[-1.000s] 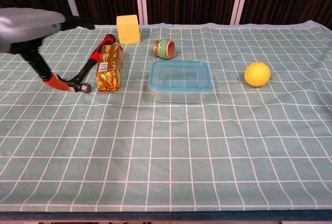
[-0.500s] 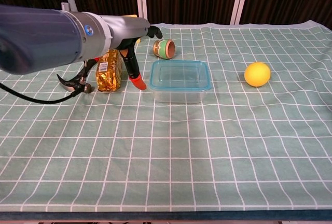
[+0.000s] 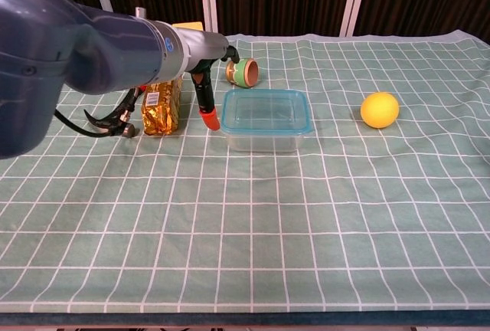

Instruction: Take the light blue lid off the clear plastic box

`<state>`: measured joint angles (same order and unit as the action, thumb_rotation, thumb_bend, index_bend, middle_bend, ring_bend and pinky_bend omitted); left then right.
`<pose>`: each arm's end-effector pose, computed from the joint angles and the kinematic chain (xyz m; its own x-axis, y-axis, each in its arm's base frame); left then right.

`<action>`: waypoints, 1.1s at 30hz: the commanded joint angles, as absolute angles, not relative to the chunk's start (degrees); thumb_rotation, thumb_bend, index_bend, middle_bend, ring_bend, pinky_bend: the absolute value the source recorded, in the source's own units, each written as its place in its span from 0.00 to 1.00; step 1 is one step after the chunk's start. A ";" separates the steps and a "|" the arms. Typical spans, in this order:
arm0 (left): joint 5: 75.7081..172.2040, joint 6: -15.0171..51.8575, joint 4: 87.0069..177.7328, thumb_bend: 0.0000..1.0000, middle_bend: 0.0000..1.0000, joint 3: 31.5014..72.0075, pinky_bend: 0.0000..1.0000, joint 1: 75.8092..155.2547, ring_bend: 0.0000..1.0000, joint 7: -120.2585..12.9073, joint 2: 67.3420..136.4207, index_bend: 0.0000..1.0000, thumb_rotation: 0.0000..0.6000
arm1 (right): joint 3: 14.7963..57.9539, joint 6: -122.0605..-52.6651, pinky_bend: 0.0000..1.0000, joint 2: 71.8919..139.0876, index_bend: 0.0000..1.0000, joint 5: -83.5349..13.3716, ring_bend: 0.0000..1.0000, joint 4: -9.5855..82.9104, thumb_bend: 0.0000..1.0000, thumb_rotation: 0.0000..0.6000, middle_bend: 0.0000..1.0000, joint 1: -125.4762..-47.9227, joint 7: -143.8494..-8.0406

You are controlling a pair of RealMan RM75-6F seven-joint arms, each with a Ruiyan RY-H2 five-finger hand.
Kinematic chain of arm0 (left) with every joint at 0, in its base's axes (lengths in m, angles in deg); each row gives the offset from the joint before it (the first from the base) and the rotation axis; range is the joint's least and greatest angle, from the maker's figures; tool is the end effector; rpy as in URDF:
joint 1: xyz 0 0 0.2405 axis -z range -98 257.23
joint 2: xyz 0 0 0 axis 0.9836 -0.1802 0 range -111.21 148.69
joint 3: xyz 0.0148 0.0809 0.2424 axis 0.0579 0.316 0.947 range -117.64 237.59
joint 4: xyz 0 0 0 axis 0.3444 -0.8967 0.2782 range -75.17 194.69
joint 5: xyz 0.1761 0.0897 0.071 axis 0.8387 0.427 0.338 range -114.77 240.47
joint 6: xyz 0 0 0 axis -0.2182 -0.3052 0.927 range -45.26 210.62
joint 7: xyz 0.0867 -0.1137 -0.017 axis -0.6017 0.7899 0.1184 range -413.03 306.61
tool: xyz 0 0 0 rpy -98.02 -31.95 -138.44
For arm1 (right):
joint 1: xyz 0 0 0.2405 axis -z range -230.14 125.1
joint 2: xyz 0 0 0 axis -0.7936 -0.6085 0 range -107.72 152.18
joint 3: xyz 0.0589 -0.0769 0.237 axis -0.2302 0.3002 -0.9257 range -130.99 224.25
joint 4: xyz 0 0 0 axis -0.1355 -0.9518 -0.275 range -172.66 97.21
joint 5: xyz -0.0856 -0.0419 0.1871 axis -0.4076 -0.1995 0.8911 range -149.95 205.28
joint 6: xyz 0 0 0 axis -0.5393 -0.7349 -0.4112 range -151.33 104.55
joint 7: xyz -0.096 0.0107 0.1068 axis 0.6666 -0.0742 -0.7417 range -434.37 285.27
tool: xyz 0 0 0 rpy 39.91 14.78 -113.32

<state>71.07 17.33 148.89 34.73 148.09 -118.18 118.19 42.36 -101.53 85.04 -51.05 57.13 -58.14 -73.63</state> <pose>-0.0047 0.3698 -0.0548 0.5640 0.3949 0.7252 0.8248 -0.2271 -0.5178 -0.3224 -0.1883 0.1561 0.3661 -0.0962 0.9256 -0.9220 0.0970 0.3748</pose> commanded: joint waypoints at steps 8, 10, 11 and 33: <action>67.28 20.39 142.14 0.00 0.00 35.54 0.02 152.30 0.00 -117.70 122.13 0.00 1.00 | 42.29 -100.95 0.00 84.85 0.00 -50.31 0.00 57.60 0.24 1.00 0.00 -58.20 -73.76; 66.54 20.93 140.81 0.00 0.00 35.45 0.02 152.90 0.00 -117.42 122.96 0.00 1.00 | 42.25 -100.86 0.00 84.80 0.00 -50.14 0.00 57.77 0.24 1.00 0.00 -58.21 -73.80; 66.36 21.03 140.45 0.00 0.00 35.53 0.02 153.03 0.00 -117.39 123.18 0.00 1.00 | 42.25 -100.83 0.00 84.79 0.00 -50.09 0.00 57.79 0.24 1.00 0.00 -58.21 -73.80; 68.02 26.69 126.49 0.04 0.03 35.20 0.25 157.87 0.06 -114.23 130.19 0.01 1.00 | 42.15 -99.91 0.00 84.74 0.00 -48.81 0.00 58.49 0.24 1.00 0.00 -58.33 -73.98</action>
